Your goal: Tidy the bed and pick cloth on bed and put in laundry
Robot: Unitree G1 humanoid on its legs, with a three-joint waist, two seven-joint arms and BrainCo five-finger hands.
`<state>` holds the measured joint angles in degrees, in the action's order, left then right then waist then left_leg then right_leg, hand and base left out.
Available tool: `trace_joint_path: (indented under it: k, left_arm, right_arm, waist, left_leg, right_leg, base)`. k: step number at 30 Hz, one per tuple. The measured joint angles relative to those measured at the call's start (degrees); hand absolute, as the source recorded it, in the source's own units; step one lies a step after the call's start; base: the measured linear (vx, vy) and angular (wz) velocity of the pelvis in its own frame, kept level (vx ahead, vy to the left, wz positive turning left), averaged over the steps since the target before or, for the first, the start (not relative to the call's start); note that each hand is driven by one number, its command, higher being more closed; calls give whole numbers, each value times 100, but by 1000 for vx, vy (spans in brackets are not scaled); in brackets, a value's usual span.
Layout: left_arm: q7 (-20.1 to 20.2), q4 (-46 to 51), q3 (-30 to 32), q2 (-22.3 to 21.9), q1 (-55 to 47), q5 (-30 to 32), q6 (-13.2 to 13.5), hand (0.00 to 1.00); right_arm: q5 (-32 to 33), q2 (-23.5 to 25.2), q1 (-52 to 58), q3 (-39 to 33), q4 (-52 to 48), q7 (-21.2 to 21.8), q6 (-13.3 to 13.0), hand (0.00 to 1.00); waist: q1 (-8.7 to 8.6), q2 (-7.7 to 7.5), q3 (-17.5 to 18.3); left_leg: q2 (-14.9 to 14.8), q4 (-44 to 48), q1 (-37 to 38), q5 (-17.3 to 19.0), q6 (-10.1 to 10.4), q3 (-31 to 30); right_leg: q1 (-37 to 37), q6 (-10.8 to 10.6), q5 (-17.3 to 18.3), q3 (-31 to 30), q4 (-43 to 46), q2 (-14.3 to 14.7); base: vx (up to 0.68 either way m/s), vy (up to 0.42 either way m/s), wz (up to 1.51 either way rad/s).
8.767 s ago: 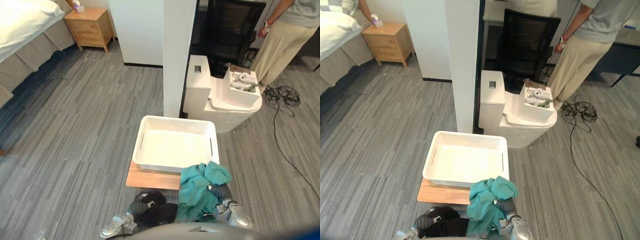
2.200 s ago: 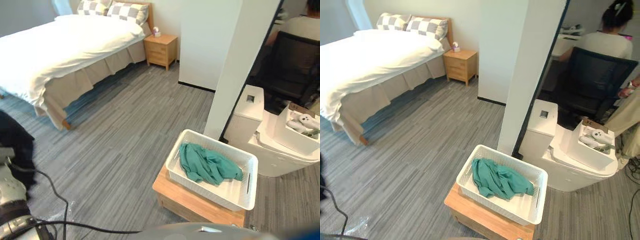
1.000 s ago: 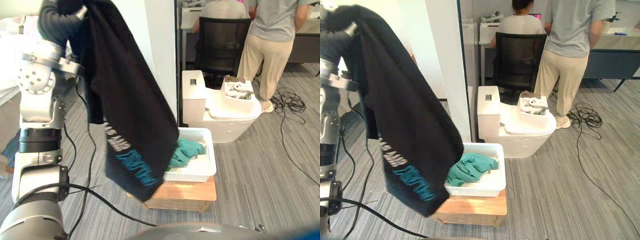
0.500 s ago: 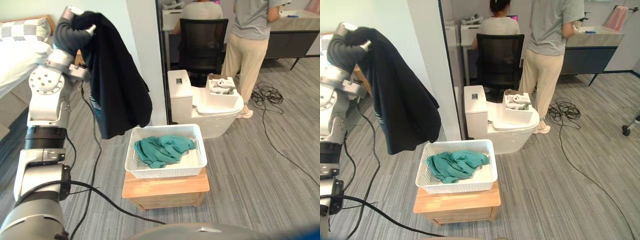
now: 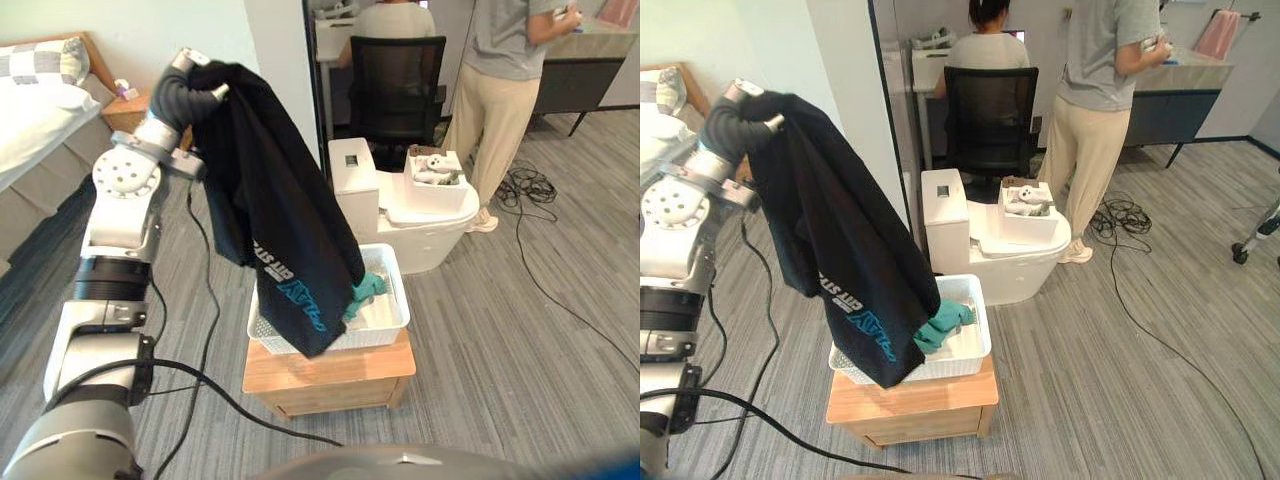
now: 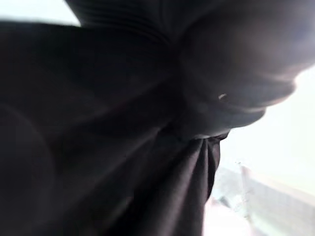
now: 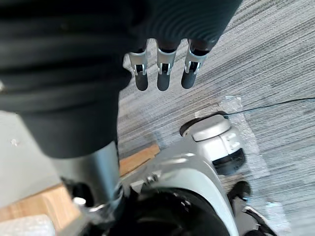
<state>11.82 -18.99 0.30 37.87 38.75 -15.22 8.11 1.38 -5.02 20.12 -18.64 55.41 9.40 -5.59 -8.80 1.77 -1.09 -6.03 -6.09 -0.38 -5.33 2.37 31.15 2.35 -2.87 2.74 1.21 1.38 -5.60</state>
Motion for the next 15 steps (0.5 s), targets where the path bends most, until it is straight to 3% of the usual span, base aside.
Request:
trace_joint_path:
  k: [5,7,10,15]
  left_arm:
    - [-851,-702,-40,-141,6,543,-10,100]
    - [-1201,-737,-108,-154,58,721,-19,100]
    - [-1314,-737,-335,-219,346,802,-18,100]
    - [-1454,-733,-367,-356,1109,827,-3,100]
  right_arm:
    - [170,-1,-18,111,-240,149,9,0]
    - [292,-7,14,99,-284,172,-9,0]
    - [295,11,108,103,-425,294,-92,0]
    - [304,47,99,158,-965,609,-329,0]
  waist:
    - [-95,-113,-491]
    - [-134,-250,-678]
    - [-134,-305,-757]
    - [-80,-280,-827]
  left_leg:
    - [-18,4,-551,-9,2,302]
    - [-38,7,-699,-134,-23,486]
    - [-27,31,-682,-169,-125,599]
    - [-106,40,-676,-151,-101,694]
  right_leg:
    - [665,-25,-195,-218,60,13]
    - [898,-46,-309,-358,71,32]
    - [937,-75,-335,-433,114,31]
    - [1035,-17,-286,-476,248,114]
  base:
    - [-16,9,-25]
    - [43,19,-35]
    - [113,26,-21]
    - [101,-8,-9]
